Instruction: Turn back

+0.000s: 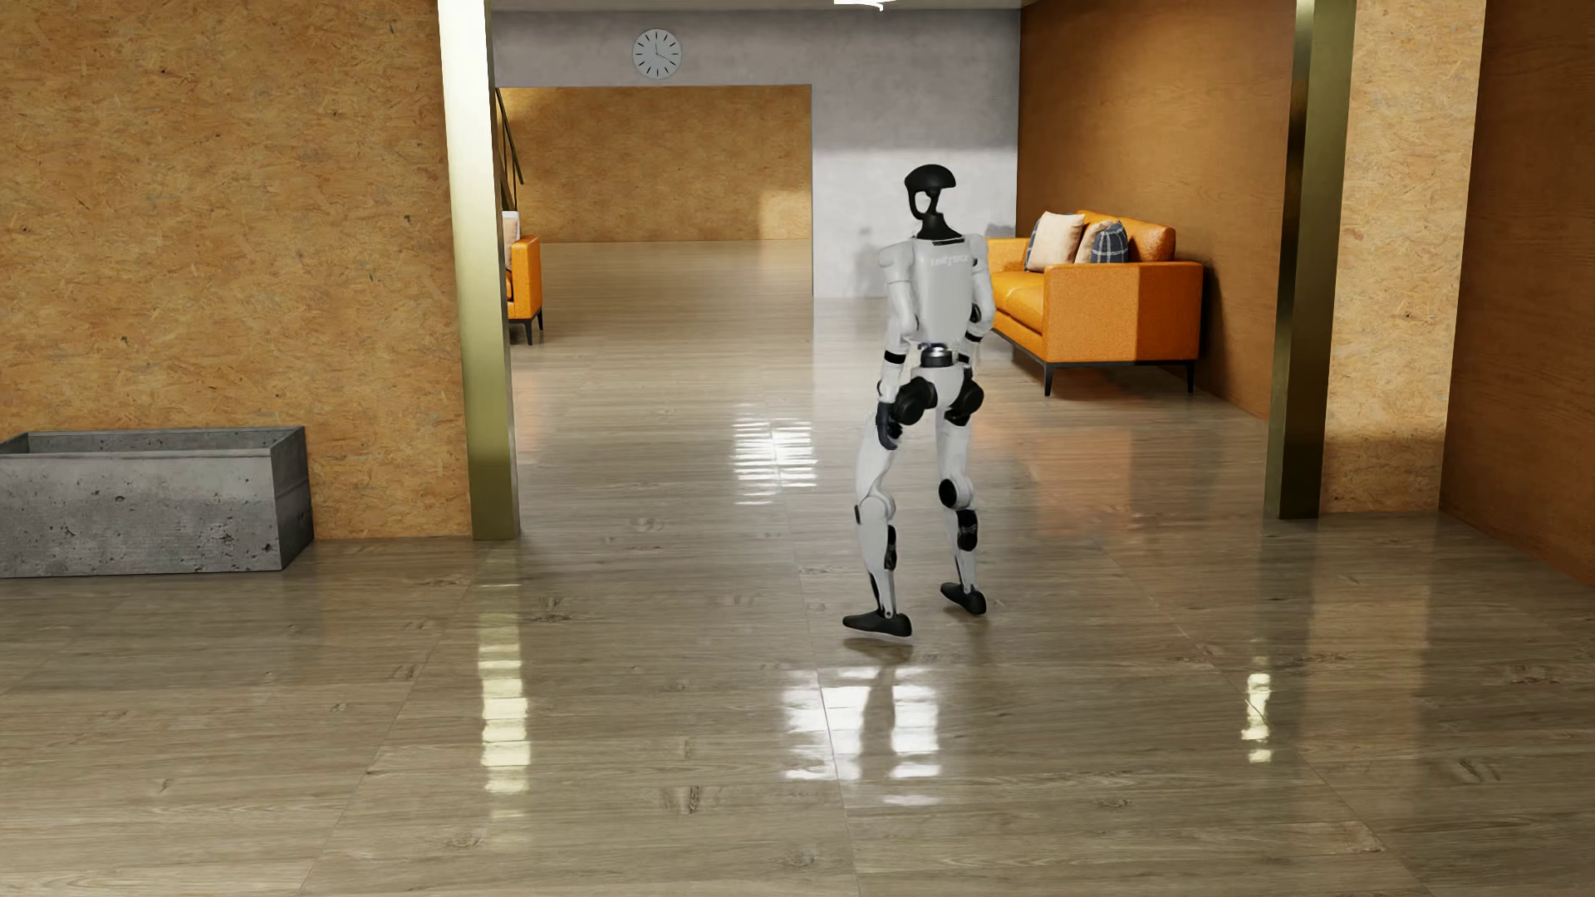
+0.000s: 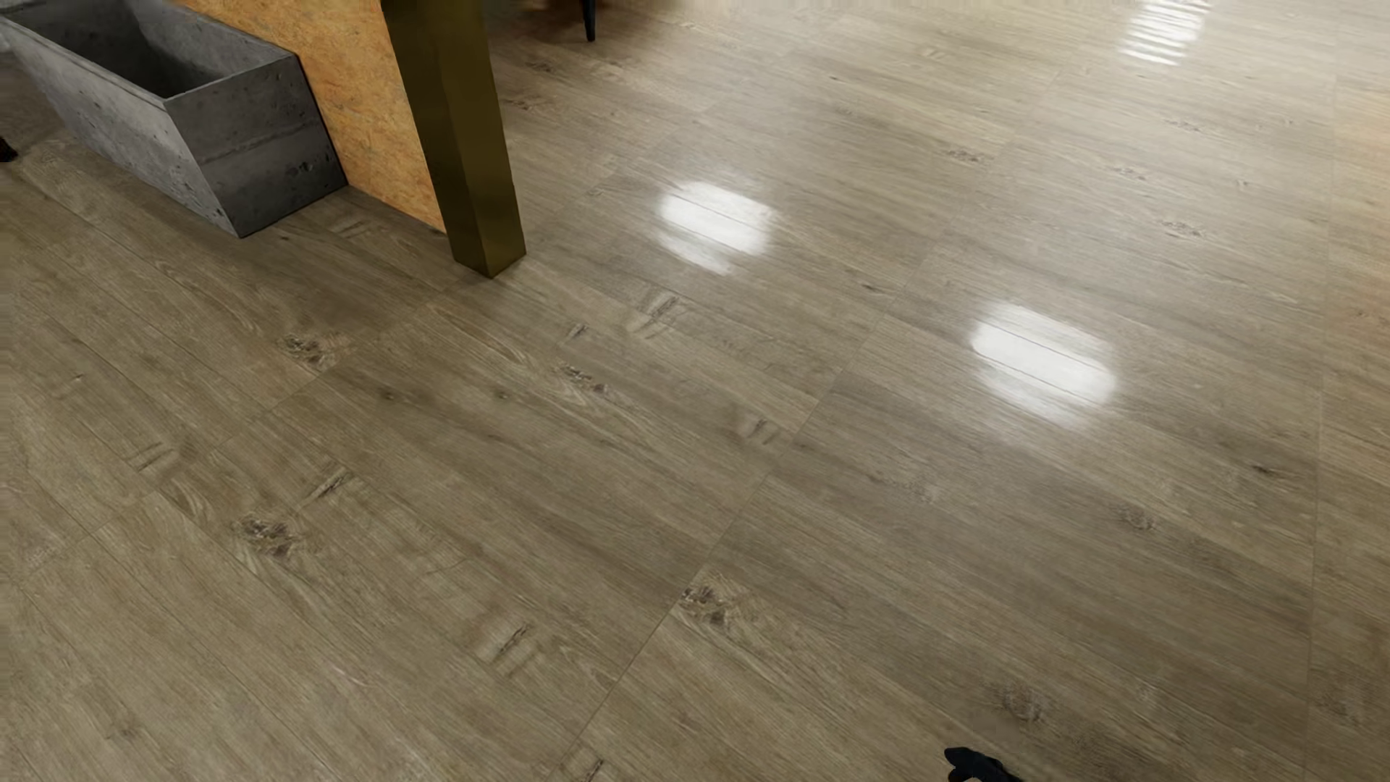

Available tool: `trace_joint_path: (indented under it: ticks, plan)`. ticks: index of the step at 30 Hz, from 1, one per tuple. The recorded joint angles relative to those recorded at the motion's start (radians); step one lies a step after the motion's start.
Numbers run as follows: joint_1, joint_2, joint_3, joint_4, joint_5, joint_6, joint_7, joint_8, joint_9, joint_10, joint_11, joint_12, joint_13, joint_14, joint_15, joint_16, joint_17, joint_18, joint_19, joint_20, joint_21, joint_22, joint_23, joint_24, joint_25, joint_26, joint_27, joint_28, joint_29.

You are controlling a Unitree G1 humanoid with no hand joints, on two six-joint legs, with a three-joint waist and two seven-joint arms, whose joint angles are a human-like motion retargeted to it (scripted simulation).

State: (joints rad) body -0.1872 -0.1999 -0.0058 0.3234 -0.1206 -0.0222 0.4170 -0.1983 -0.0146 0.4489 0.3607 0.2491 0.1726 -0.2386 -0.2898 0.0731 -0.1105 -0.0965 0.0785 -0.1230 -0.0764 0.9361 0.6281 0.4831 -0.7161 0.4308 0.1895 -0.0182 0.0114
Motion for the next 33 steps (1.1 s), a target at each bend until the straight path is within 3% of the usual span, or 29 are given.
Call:
trace_joint_path:
  ticks: [2,5,7,11,15,20,22,26,33]
  plan:
    - [0.022,0.018,-0.007,-0.008,-0.007,0.015,-0.003,-0.006,-0.003,-0.014,0.010,-0.049,0.045,0.005,-0.012,0.024,0.021,-0.005,-0.001,-0.019,-0.036,-0.014,0.056,0.046,0.005,0.001,0.022,0.013,0.011]
    - [0.039,0.039,-0.023,-0.026,-0.022,0.030,-0.022,-0.029,-0.008,-0.036,0.019,-0.154,0.104,0.014,-0.027,0.092,0.060,-0.007,-0.002,-0.120,-0.080,-0.035,0.126,0.144,0.020,-0.029,0.074,0.022,0.004]
    - [0.037,0.044,-0.032,-0.038,-0.034,0.035,-0.041,-0.047,-0.009,-0.043,0.027,-0.234,0.147,0.018,-0.035,0.123,0.067,-0.006,-0.003,-0.189,-0.095,-0.054,0.168,0.177,0.017,-0.056,0.084,0.025,0.019]
    - [0.024,0.041,-0.045,-0.052,-0.045,0.040,-0.063,-0.070,-0.008,-0.053,0.026,-0.335,0.178,0.024,-0.037,0.132,0.078,-0.003,-0.004,-0.248,-0.106,-0.123,0.205,0.160,-0.009,-0.090,0.094,0.058,0.048]
    - [0.006,0.021,-0.051,-0.050,-0.041,0.044,-0.060,-0.068,-0.004,-0.059,0.017,-0.337,0.153,0.026,-0.029,0.092,0.072,-0.001,-0.005,-0.266,-0.118,-0.177,0.165,0.114,-0.020,-0.113,0.066,0.080,0.035]
    - [-0.024,-0.013,-0.050,-0.029,-0.019,0.048,-0.047,-0.054,0.004,-0.051,0.004,-0.282,0.085,0.025,-0.014,0.055,0.056,-0.005,-0.009,-0.292,-0.105,-0.105,0.071,0.090,-0.011,-0.078,0.018,0.031,-0.003]
    - [-0.035,-0.028,-0.047,-0.020,-0.011,0.049,-0.041,-0.049,0.008,-0.052,0.002,-0.253,0.047,0.027,-0.010,0.061,0.050,-0.008,-0.012,-0.299,-0.087,-0.057,0.042,0.088,-0.011,-0.047,0.016,0.002,-0.009]
    - [-0.056,-0.056,-0.038,-0.001,0.009,0.049,-0.036,-0.045,0.013,-0.056,0.001,-0.194,0.032,0.036,-0.007,0.102,0.036,-0.020,-0.022,-0.287,-0.070,0.014,0.006,0.072,0.001,-0.017,-0.034,-0.014,-0.024]
    - [-0.123,-0.058,-0.025,0.036,0.049,0.049,-0.131,-0.125,0.026,-0.047,0.003,-0.181,0.068,0.059,-0.031,0.177,0.074,-0.052,-0.058,-0.239,-0.081,-0.025,0.053,0.062,0.005,-0.016,-0.009,0.009,-0.027]
